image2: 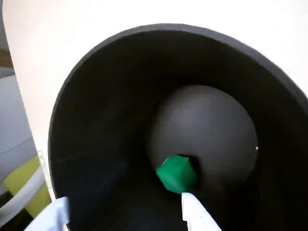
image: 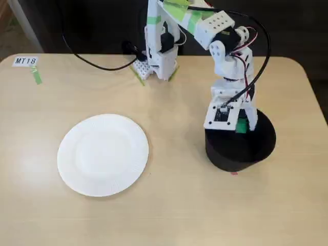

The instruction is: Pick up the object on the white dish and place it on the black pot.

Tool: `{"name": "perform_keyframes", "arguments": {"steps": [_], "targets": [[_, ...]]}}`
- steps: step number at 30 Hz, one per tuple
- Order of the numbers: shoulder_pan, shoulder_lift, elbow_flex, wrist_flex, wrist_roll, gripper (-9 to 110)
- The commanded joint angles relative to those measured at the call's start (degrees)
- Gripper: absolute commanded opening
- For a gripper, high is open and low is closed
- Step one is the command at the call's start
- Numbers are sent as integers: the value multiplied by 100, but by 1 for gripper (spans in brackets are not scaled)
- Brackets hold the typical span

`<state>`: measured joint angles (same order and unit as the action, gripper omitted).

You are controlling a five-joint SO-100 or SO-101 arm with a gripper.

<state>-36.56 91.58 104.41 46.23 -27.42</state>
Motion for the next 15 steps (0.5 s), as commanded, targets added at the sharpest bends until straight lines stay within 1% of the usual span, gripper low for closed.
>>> {"name": "perform_keyframes", "arguments": {"steps": [1,2,4,5,10,12,15], "targets": [[-53,352,-88,79,-9,36],[-53,396,-88,88,35,31],[-35,510,-105,88,105,8],[-18,589,-114,97,158,0],[299,1345,-343,475,237,0],[580,1925,-360,492,483,0],[1195,2883,-325,554,1160,0]]}}
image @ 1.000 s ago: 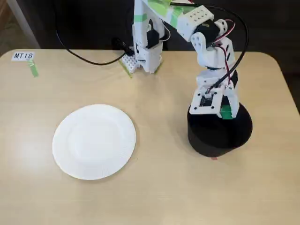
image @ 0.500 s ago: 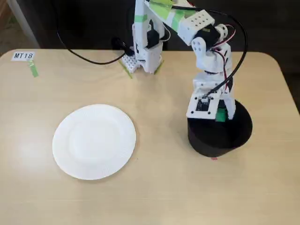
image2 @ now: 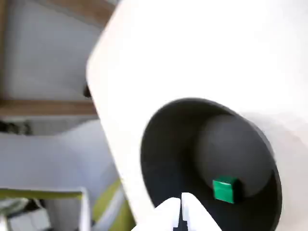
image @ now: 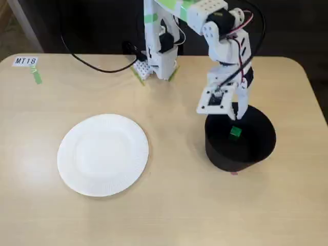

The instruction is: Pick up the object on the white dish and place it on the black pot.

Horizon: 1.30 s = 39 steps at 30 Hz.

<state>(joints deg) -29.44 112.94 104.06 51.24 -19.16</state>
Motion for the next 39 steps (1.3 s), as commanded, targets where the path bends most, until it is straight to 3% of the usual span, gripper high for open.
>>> {"name": "perform_keyframes", "arguments": {"steps": [1,6,13,20,39], "targets": [[729,1090,-237,105,589,0],[2039,2716,360,721,1477,0],[3454,5528,2698,1406,1767,0],[3401,7708,4315,2294,1969,0],[2909,7787,5827,1986,1687,0]]}}
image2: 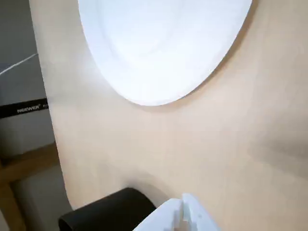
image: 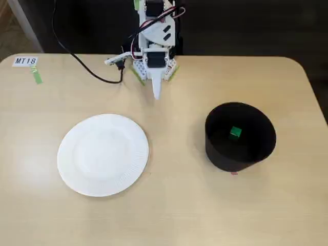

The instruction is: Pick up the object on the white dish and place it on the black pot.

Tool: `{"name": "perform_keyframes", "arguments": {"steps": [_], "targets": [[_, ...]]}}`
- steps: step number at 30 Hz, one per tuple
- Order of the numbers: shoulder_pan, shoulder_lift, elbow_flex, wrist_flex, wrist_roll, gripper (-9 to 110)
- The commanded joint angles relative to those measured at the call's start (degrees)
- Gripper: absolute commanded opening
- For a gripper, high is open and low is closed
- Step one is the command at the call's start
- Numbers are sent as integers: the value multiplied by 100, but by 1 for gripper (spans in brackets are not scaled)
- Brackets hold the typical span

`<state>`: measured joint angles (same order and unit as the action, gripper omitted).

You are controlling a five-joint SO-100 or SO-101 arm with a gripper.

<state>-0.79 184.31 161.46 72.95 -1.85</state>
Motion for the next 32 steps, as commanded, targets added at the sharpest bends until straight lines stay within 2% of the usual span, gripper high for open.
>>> {"name": "perform_keyframes", "arguments": {"steps": [1,12,32], "targets": [[53,650,202,-237,-26,0],[0,650,1292,-782,-88,0],[-44,650,1327,-817,-185,0]]}}
